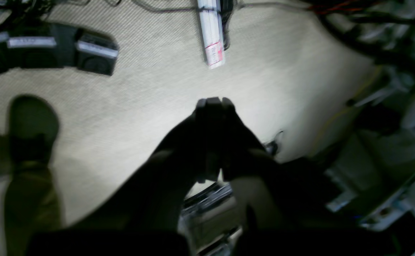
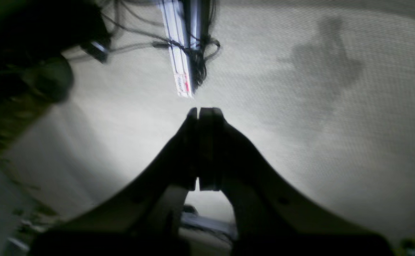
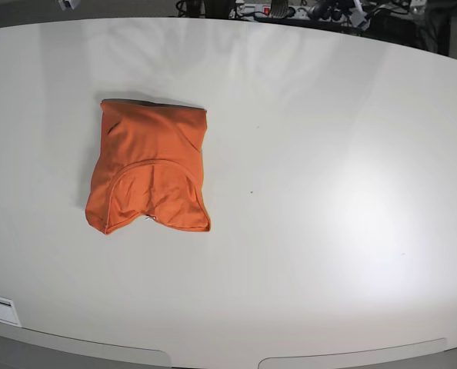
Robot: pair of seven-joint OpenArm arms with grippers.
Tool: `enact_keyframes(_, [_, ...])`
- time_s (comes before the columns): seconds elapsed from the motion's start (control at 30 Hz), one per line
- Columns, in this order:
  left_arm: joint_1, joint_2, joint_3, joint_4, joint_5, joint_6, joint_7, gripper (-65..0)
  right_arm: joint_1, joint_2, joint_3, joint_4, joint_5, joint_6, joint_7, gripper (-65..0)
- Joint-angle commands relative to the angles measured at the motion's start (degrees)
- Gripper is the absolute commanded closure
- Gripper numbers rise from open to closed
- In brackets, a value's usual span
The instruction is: Fold the T-shirt properly
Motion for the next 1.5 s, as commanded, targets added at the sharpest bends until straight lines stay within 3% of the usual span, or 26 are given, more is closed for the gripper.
enact_keyframes(0.0, [-0.7,0.1,0.6,-0.9,0.6,-0.6,-1.8,0.0,0.8,0.6,-1.3,-1.0,-0.7,-1.1,1.3,0.0])
enact_keyframes(0.13, [-4.4,3.7,1.4,-5.4,3.5,0.1,-6.5,0.0,6.1,-0.5,-6.9,-6.1,-5.1,-4.3,4.7,0.0])
enact_keyframes(0.2, [-6.2,5.6,1.4,-7.1,4.7,2.3,-9.0,0.0,8.5,-1.1,-9.4,-8.1,-6.7,-5.2,6.0,0.0])
enact_keyframes(0.43, [-8.4,12.3,1.4,-13.0,16.5,16.9,-26.5,0.0,14.1,-4.9,-15.3,-12.3,-13.3,-9.7,9.6,0.0])
enact_keyframes(0.63, [-10.0,15.8,2.3,-22.0,20.2,21.9,-37.7,0.0,14.7,-8.0,-19.0,-14.1,-20.3,-16.5,19.7,0.0])
enact_keyframes(0.8, [-10.6,17.5,7.0,-31.3,19.7,28.2,-49.4,0.0,15.0,-9.6,-20.6,-19.6,-20.2,-18.3,26.5,0.0])
enact_keyframes(0.87, [-10.6,18.6,8.4,-33.8,19.1,29.5,-49.9,0.0,15.5,-10.3,-20.7,-21.8,-20.2,-18.7,26.7,0.0])
enact_keyframes(1.1, [-10.5,19.4,10.5,-35.1,14.5,29.0,-47.8,0.0,15.7,-13.0,-20.7,-27.7,-20.1,-19.2,27.8,0.0])
enact_keyframes(1.3, [-10.6,20.4,10.5,-35.1,14.6,29.1,-47.9,0.0,16.1,-15.6,-20.7,-27.9,-20.1,-20.8,28.0,0.0])
enact_keyframes(1.47, [-10.6,20.9,10.5,-35.1,14.5,29.1,-47.6,0.0,17.0,-15.8,-20.7,-27.9,-20.3,-21.0,27.9,0.0])
